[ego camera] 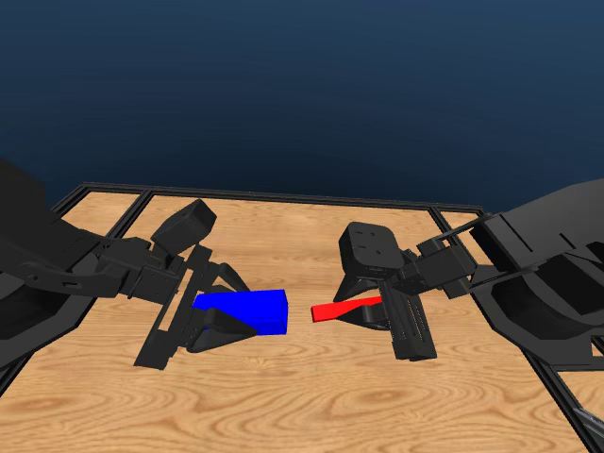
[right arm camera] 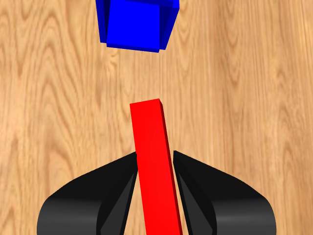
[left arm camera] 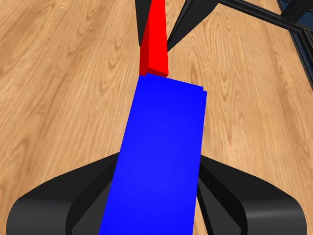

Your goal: Insert peg into socket

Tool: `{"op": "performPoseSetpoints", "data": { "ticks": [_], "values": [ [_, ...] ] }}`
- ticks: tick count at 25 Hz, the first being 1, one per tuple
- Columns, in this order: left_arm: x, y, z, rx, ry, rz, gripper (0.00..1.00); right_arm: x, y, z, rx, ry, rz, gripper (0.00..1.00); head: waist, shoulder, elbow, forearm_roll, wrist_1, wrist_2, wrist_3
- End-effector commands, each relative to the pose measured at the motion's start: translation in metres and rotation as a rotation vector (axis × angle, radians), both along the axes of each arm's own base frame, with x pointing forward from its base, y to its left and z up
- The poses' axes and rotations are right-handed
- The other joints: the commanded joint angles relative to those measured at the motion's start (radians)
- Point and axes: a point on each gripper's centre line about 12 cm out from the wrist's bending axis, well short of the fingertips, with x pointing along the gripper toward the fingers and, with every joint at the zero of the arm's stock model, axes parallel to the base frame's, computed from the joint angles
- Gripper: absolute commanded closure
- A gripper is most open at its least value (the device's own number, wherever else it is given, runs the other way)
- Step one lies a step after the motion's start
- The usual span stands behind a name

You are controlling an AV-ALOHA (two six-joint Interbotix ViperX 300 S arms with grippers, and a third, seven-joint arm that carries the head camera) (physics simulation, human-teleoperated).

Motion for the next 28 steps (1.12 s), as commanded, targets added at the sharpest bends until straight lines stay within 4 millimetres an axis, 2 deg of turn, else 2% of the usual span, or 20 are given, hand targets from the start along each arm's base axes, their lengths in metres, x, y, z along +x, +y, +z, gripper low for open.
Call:
{"op": "performPoseSetpoints", "data": {
  "ticks": [1,2,4,5,6,13,14,15,17,18,20,21,24,26,27,28],
  "values": [
    [0.006,-0.004,0.013,0.01,-0.067,-0.013,1.0,0.008,0.007,0.033,-0.047,-0.009,-0.016,1.0,0.01,-0.018,-0.004,0.003,-0.004,0.002,0.003],
    [0.014,-0.007,0.016,0.016,-0.043,-0.031,1.0,0.008,0.008,0.03,-0.076,0.02,-0.024,1.0,0.012,-0.018,-0.003,0.003,-0.002,0.002,0.002],
    [0.007,-0.005,0.01,0.009,-0.043,-0.017,1.0,0.014,0.011,0.04,-0.078,-0.003,-0.017,1.0,0.015,-0.018,-0.001,0.003,0.0,0.0,0.0],
    [0.009,-0.003,0.013,0.004,-0.054,-0.004,1.0,0.015,0.012,0.042,-0.082,-0.005,-0.016,1.0,0.016,-0.018,-0.001,0.003,0.001,-0.001,0.0],
    [0.005,-0.004,0.008,0.01,-0.035,-0.009,1.0,0.016,0.013,0.038,-0.091,0.012,-0.017,1.0,0.017,-0.017,-0.001,0.003,0.001,-0.002,0.0],
    [0.01,-0.003,0.019,0.016,-0.074,-0.009,1.0,0.034,0.024,0.037,-0.093,0.0,0.005,1.0,0.026,-0.017,0.001,0.006,0.01,-0.003,0.008],
    [0.01,-0.002,0.018,0.018,-0.071,-0.008,1.0,0.038,0.028,0.044,-0.086,-0.026,0.014,1.0,0.027,-0.017,0.002,0.006,0.011,-0.003,0.01],
    [0.008,-0.001,0.014,0.022,-0.056,-0.008,1.0,0.04,0.028,0.042,-0.093,-0.019,0.018,1.0,0.027,-0.017,0.002,0.006,0.013,-0.003,0.011],
    [0.012,-0.002,0.019,0.017,-0.079,-0.004,1.0,0.044,0.026,0.041,-0.096,-0.02,0.014,1.0,0.028,-0.017,0.003,0.006,0.016,-0.002,0.01],
    [0.016,-0.002,0.018,0.022,-0.063,-0.009,1.0,0.042,0.027,0.046,-0.103,-0.029,0.024,1.0,0.028,-0.017,0.003,0.006,0.018,-0.003,0.01],
    [0.014,-0.005,0.008,0.022,-0.039,-0.015,1.0,0.048,0.026,0.048,-0.104,-0.037,0.029,1.0,0.031,-0.016,0.004,0.007,0.023,-0.003,0.014],
    [0.016,-0.003,0.013,0.015,-0.058,-0.004,1.0,0.049,0.025,0.047,-0.114,-0.03,0.029,1.0,0.032,-0.016,0.004,0.008,0.025,-0.003,0.016],
    [0.018,-0.007,0.008,0.017,-0.045,-0.015,1.0,0.054,0.024,0.054,-0.117,-0.047,0.036,1.0,0.036,-0.017,0.004,0.009,0.033,-0.003,0.019],
    [0.023,-0.01,0.01,0.015,-0.057,-0.02,1.0,0.061,0.02,0.049,-0.112,-0.057,0.034,1.0,0.039,-0.017,0.005,0.01,0.036,-0.003,0.021],
    [0.027,-0.012,0.016,0.012,-0.082,-0.021,1.0,0.064,0.018,0.057,-0.099,-0.084,0.028,1.0,0.04,-0.017,0.005,0.01,0.035,-0.003,0.024],
    [0.026,-0.01,0.013,0.008,-0.081,-0.009,1.0,0.065,0.019,0.053,-0.097,-0.08,0.034,1.0,0.041,-0.017,0.005,0.011,0.036,-0.003,0.025]
  ]
}}
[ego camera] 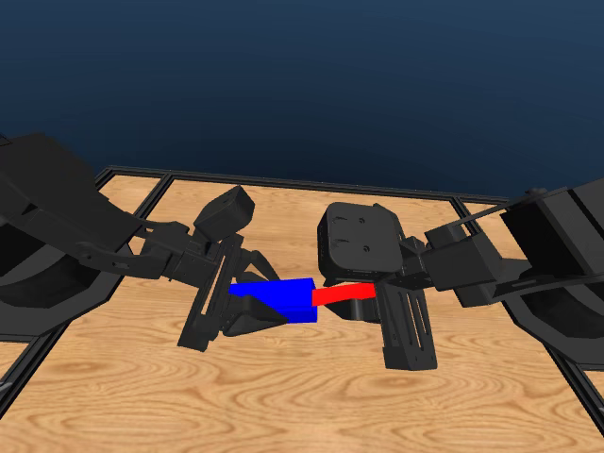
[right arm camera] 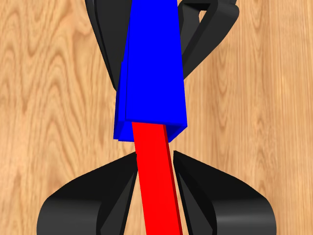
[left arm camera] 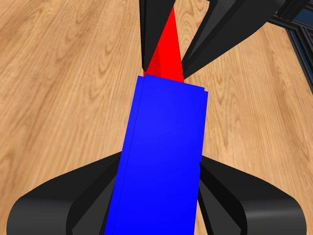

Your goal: Insert peg into socket

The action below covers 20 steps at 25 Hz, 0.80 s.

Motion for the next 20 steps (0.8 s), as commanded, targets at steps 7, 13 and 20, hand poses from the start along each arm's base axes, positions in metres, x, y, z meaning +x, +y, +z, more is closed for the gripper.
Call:
{"op": "performPoseSetpoints", "data": {
  "ticks": [7,13,20],
  "values": [
    [0.017,-0.004,0.015,0.003,-0.113,0.015,1.0,0.03,-0.003,0.006,0.09,-0.123,0.004,1.0,0.009,-0.016,-0.008,0.002,-0.004,-0.002,0.007],
    [0.017,-0.005,0.019,-0.004,-0.118,0.013,1.0,0.032,0.0,0.002,0.127,-0.131,-0.001,0.0,0.009,-0.018,-0.009,0.002,-0.009,-0.002,0.009],
    [0.016,-0.005,0.011,-0.005,-0.105,0.019,1.0,0.017,-0.003,-0.005,0.152,-0.107,-0.02,0.0,0.006,-0.021,-0.01,0.002,-0.012,-0.002,0.01]
  ]
}}
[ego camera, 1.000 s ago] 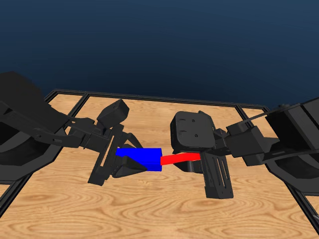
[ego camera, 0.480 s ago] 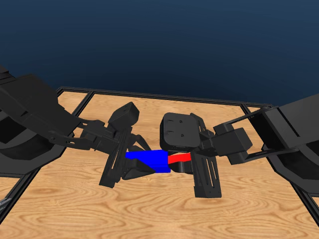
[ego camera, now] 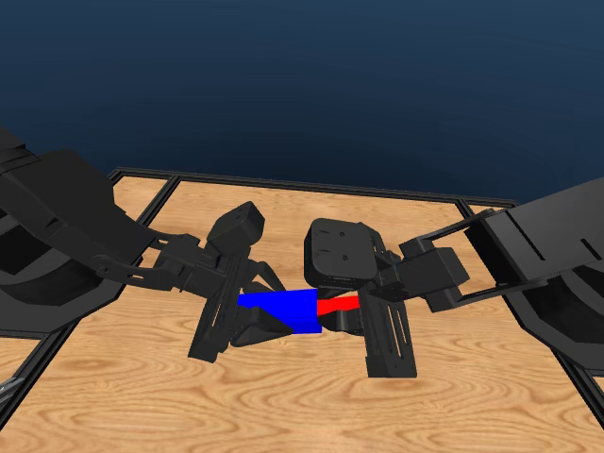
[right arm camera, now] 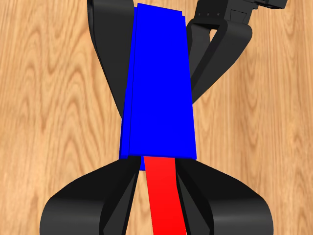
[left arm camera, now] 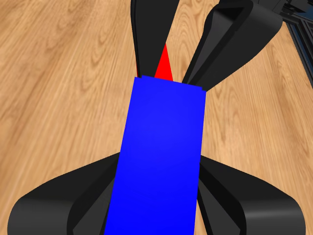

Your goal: Insert peg into socket

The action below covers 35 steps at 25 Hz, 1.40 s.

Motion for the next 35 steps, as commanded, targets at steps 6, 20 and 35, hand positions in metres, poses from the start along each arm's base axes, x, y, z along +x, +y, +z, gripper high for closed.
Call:
{"op": "performPoseSetpoints", "data": {
  "ticks": [6,20,35],
  "values": [
    [0.014,0.007,0.022,0.007,-0.122,0.029,1.0,-0.011,-0.009,0.01,0.086,-0.058,-0.054,0.0,-0.004,-0.015,-0.012,-0.001,-0.012,0.0,0.003],
    [0.013,0.006,0.016,-0.006,-0.112,0.038,1.0,-0.02,-0.007,0.014,0.107,-0.077,-0.038,0.0,-0.004,-0.018,-0.013,0.0,-0.016,0.0,0.006],
    [0.016,0.002,0.023,-0.006,-0.138,0.033,1.0,-0.073,-0.017,-0.014,0.166,0.023,-0.123,0.0,0.0,-0.034,-0.011,0.001,-0.026,0.0,0.004]
  ]
}}
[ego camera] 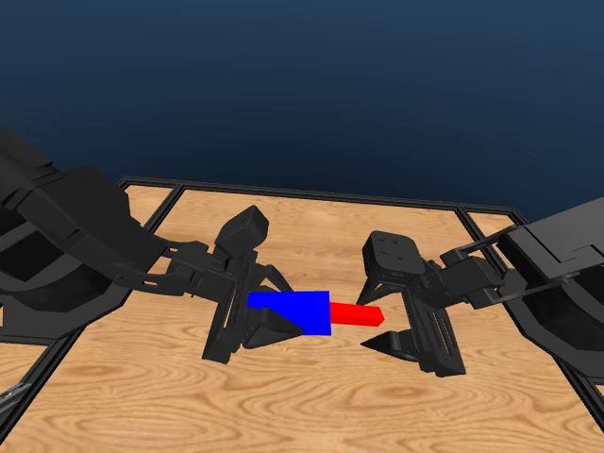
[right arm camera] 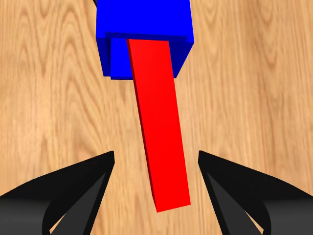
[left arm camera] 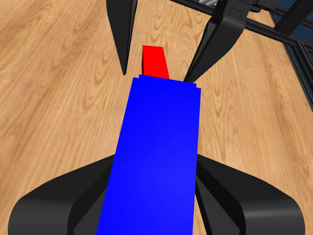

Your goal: Insert peg into socket

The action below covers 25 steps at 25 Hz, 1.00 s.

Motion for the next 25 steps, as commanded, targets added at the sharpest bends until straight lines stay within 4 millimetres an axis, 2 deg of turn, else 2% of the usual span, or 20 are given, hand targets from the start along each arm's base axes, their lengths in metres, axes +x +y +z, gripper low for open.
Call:
{"op": "performPoseSetpoints", "data": {
  "ticks": [1,7,9,10,11,12,14,20,25],
  "values": [
    [0.009,-0.001,0.018,-0.001,-0.078,0.002,1.0,-0.011,-0.006,0.007,0.027,-0.027,-0.038,0.0,-0.002,-0.014,-0.012,0.0,-0.015,0.0,-0.001],
    [0.009,-0.006,0.022,0.006,-0.106,-0.01,1.0,-0.042,-0.018,-0.011,0.073,0.013,-0.124,0.0,-0.01,-0.011,-0.014,-0.004,-0.018,-0.006,-0.008],
    [0.006,-0.002,0.015,0.009,-0.076,0.0,1.0,-0.05,-0.016,-0.019,0.083,0.034,-0.133,0.0,-0.012,-0.01,-0.013,-0.005,-0.017,-0.006,-0.007],
    [0.009,-0.003,0.019,0.012,-0.083,-0.006,1.0,-0.051,-0.014,-0.02,0.087,0.032,-0.129,0.0,-0.013,-0.01,-0.013,-0.005,-0.017,-0.006,-0.007],
    [0.01,-0.001,0.025,0.005,-0.104,0.0,1.0,-0.052,-0.013,-0.02,0.086,0.033,-0.123,0.65,-0.014,-0.011,-0.013,-0.005,-0.017,-0.006,-0.008],
    [0.011,-0.002,0.026,0.006,-0.11,0.0,1.0,-0.052,-0.011,-0.019,0.086,0.025,-0.114,1.0,-0.015,-0.011,-0.013,-0.005,-0.017,-0.005,-0.008],
    [0.008,0.0,0.016,0.013,-0.075,0.004,1.0,-0.047,-0.008,-0.012,0.076,0.004,-0.091,1.0,-0.019,-0.011,-0.013,-0.006,-0.015,-0.004,-0.008],
    [0.01,-0.002,0.018,0.007,-0.082,-0.001,1.0,-0.039,-0.01,0.001,0.045,-0.019,-0.068,1.0,-0.025,-0.014,-0.012,-0.007,-0.014,0.0,-0.01],
    [0.009,-0.003,0.016,0.007,-0.075,-0.003,1.0,-0.021,-0.006,0.022,0.013,-0.061,-0.033,1.0,-0.028,-0.017,-0.011,-0.007,-0.013,0.001,-0.011]
  ]
}}
